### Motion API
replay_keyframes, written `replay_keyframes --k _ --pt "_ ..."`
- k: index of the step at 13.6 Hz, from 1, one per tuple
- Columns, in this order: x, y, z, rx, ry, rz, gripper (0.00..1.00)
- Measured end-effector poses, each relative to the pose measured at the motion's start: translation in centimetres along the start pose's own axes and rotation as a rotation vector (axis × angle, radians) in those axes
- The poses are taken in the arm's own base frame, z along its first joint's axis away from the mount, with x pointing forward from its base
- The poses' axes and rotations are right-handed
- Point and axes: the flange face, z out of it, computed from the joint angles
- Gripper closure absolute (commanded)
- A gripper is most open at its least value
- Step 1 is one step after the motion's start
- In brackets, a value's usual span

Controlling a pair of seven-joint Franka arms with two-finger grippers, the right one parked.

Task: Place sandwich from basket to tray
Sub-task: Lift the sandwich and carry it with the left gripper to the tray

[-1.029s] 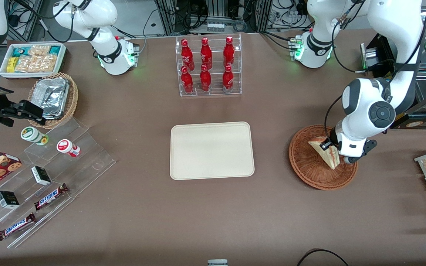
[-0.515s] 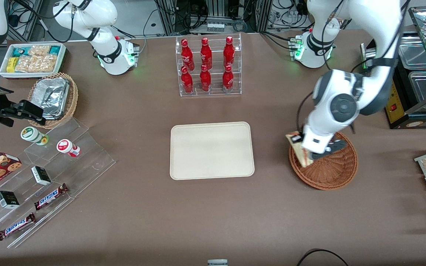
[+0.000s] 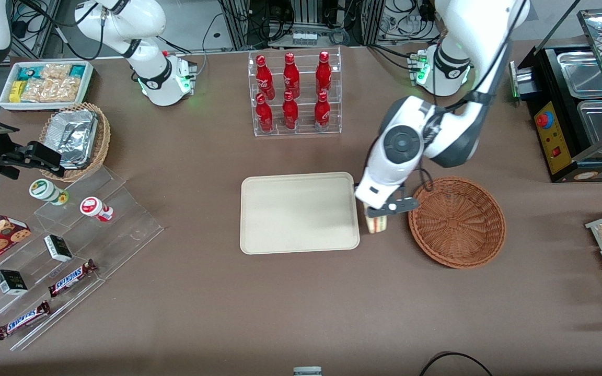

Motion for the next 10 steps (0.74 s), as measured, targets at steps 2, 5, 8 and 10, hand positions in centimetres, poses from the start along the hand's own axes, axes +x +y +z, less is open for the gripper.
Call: replay_keyframes --k 2,5,8,10 --pt "-0.9 3.5 1.0 -0.003 0.001 0.011 1.00" --pt "-2.4 8.3 2.5 -0.011 0.004 -0.003 1.00" --pt "-4.0 12.7 3.9 -0.023 0.010 -0.021 1.00" --pt "-4.9 15.2 4.7 -0.033 0.014 -0.021 1.00"
